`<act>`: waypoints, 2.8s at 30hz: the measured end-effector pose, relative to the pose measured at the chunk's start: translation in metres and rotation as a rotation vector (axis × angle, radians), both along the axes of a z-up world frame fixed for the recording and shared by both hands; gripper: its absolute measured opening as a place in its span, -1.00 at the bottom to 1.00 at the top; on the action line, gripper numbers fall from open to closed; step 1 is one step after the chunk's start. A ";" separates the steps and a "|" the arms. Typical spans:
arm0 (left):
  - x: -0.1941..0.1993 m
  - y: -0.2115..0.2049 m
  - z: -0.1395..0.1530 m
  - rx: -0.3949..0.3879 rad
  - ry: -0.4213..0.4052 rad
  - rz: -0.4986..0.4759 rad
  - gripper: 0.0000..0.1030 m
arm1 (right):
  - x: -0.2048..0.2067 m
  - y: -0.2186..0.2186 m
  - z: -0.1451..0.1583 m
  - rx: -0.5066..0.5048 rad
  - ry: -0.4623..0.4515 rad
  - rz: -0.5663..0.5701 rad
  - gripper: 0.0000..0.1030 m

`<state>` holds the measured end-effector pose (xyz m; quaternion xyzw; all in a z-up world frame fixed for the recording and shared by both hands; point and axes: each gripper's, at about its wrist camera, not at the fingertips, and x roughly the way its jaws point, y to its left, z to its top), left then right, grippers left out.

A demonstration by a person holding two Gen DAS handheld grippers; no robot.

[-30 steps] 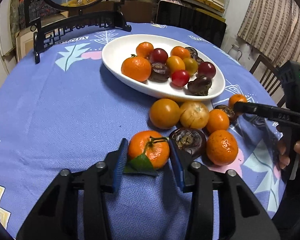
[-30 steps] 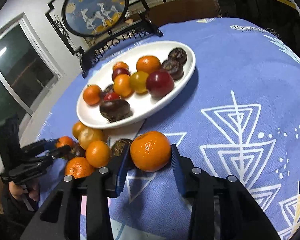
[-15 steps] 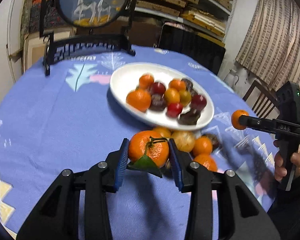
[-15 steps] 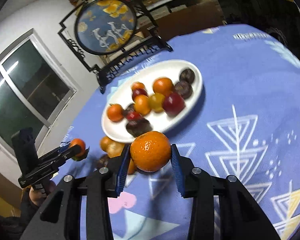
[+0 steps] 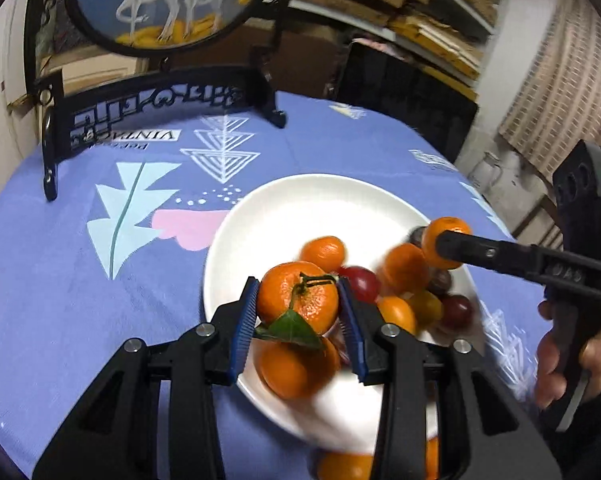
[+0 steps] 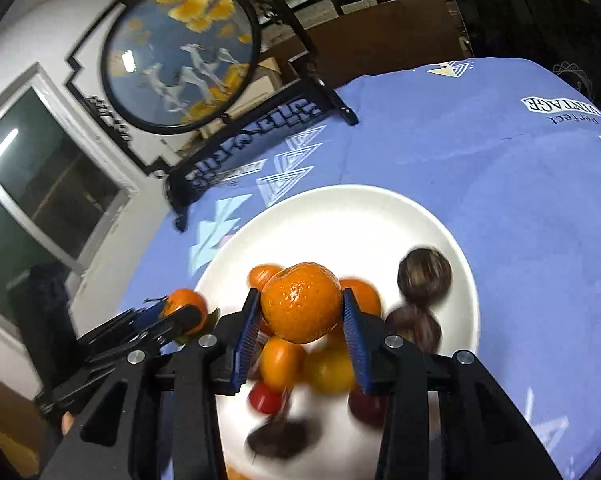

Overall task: Organize fruits
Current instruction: 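Carry a leafy mandarin to the plate with the left gripper while the right carries another mandarin, then place a dark brown fruit on the plate with the left gripper while the right places another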

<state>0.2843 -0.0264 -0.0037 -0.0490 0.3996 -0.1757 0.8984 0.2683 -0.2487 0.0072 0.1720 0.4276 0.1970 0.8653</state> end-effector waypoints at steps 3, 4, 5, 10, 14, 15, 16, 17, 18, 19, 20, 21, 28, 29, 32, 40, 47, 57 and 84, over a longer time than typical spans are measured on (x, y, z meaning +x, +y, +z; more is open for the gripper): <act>0.004 0.004 -0.005 -0.035 0.019 0.002 0.05 | 0.007 0.006 -0.005 -0.004 -0.014 -0.011 -0.11; 0.000 0.007 -0.003 -0.047 0.013 0.010 0.36 | 0.003 0.007 -0.002 -0.011 -0.029 -0.011 0.00; -0.006 0.011 0.000 -0.064 -0.011 0.019 0.52 | -0.005 0.007 0.002 -0.025 -0.056 -0.013 0.05; -0.050 0.010 0.010 -0.039 -0.076 -0.035 0.55 | -0.060 -0.008 0.020 -0.036 -0.173 -0.020 0.19; -0.100 0.002 0.005 0.033 -0.094 -0.125 0.55 | -0.108 -0.031 0.012 -0.064 -0.255 -0.070 0.27; -0.110 0.000 0.003 0.047 -0.093 -0.141 0.55 | -0.113 -0.035 0.008 -0.064 -0.252 -0.075 0.27; -0.121 -0.001 -0.001 0.067 -0.090 -0.157 0.55 | -0.119 -0.039 0.002 -0.059 -0.236 -0.076 0.27; -0.133 -0.004 -0.005 0.101 -0.088 -0.173 0.55 | -0.122 -0.042 -0.005 -0.051 -0.209 -0.073 0.27; -0.141 -0.006 -0.009 0.127 -0.083 -0.182 0.55 | -0.125 -0.043 -0.009 -0.050 -0.197 -0.075 0.27; -0.149 -0.008 -0.015 0.158 -0.074 -0.191 0.55 | -0.128 -0.045 -0.013 -0.050 -0.182 -0.077 0.27; -0.154 -0.009 -0.019 0.178 -0.065 -0.196 0.55 | -0.131 -0.046 -0.014 -0.054 -0.180 -0.075 0.27; -0.160 -0.010 -0.025 0.196 -0.054 -0.203 0.55 | -0.133 -0.045 -0.015 -0.057 -0.181 -0.074 0.27; -0.164 -0.020 -0.047 0.246 0.017 -0.228 0.17 | -0.144 -0.043 -0.020 -0.062 -0.185 -0.054 0.27; -0.162 -0.023 -0.047 0.251 0.014 -0.236 0.14 | -0.145 -0.042 -0.021 -0.062 -0.185 -0.051 0.27; -0.155 -0.036 -0.049 0.265 0.015 -0.253 0.10 | -0.147 -0.040 -0.023 -0.066 -0.175 -0.038 0.27; -0.160 -0.026 -0.038 0.149 -0.017 -0.248 -0.12 | -0.146 -0.032 -0.034 -0.081 -0.117 0.003 0.27; -0.165 0.005 -0.022 0.032 -0.089 -0.139 -0.11 | -0.150 -0.017 -0.039 -0.108 -0.072 0.099 0.27; -0.164 0.009 -0.023 0.002 -0.080 -0.133 -0.11 | -0.146 0.022 -0.049 -0.333 -0.025 0.163 0.08; -0.084 -0.041 -0.008 0.071 -0.038 -0.170 -0.10 | -0.098 0.005 -0.005 -0.274 -0.114 0.076 -0.18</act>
